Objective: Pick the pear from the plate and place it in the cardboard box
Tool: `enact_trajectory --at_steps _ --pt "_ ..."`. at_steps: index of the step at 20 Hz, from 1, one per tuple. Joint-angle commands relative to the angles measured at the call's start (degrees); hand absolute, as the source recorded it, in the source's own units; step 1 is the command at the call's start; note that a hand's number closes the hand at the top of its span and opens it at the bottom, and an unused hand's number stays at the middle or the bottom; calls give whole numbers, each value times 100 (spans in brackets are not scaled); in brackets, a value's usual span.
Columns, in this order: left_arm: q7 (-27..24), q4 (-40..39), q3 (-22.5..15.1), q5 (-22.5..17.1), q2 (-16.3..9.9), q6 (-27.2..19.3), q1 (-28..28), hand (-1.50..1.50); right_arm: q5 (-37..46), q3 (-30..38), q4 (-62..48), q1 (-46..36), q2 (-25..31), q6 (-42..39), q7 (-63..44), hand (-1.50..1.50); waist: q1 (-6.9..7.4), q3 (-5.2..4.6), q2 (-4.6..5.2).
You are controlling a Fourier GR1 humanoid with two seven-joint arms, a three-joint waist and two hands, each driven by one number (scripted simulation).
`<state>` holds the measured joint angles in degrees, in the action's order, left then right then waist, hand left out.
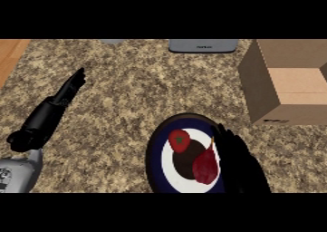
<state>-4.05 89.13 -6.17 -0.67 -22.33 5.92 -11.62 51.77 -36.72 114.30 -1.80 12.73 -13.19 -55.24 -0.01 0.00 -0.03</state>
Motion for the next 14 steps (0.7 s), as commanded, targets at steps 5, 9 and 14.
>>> enact_trajectory --at_steps 5,9,14 --pt "107 -10 258 257 285 235 -112 0 221 451 -778 -63 -271 71 459 -150 -1 1 1" --pt "127 309 292 317 308 327 171 0 202 468 -1323 100 -308 430 1015 -150 16 2 -2" --pt "72 46 513 424 462 484 70 0 356 629 -1521 87 -495 374 1116 -150 2 1 1"
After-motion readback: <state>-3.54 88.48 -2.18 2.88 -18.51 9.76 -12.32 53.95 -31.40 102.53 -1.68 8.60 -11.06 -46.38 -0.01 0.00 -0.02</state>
